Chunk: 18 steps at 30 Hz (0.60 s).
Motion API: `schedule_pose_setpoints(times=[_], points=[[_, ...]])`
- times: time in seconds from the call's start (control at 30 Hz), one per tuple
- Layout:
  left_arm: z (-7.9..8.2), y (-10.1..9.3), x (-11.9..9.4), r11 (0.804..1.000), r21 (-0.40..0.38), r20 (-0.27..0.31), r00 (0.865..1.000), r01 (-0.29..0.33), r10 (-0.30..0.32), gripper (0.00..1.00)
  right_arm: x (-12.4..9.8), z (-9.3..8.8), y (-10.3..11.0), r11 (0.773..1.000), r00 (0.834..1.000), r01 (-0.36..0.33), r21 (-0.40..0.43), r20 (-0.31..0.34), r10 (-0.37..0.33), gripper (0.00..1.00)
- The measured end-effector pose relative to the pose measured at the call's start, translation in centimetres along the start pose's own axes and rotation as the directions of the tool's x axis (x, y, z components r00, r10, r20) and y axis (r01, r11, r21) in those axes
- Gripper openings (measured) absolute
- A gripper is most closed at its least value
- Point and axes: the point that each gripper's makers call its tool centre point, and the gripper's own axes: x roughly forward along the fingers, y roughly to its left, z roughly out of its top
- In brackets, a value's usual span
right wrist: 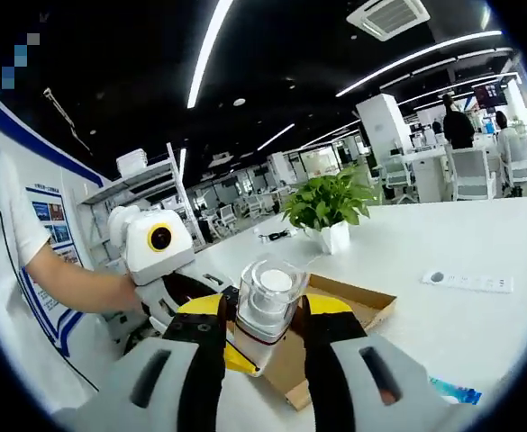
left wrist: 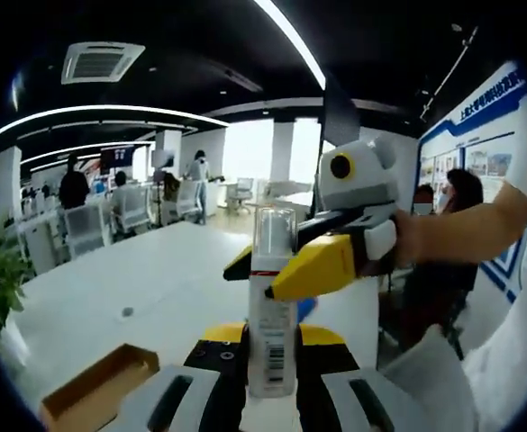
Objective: Operate the shoe box by opening the lid, removing the specified soft item, and placing it in the target area until the item is outside and the box remains undamaged.
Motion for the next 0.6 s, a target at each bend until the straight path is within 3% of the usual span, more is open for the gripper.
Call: schedule_pose_setpoints(times=[0.33,0.6], points=[[0.9,-0.6,1.9,0.999,-0.039,0.042,0.999,-0.005,0.007,0.19,-1.6,0.8,-1.0,0.999,0.998,0.009,0.039,0.062,-0.011,0.23],[0.9,-0.7,3.4,0.999,-0.036,0.041,0.999,-0.006,0.008,0.19,-2.6,0.7,-2.1,0.999,0.995,0.015,0.044,0.102,-0.019,0.21]])
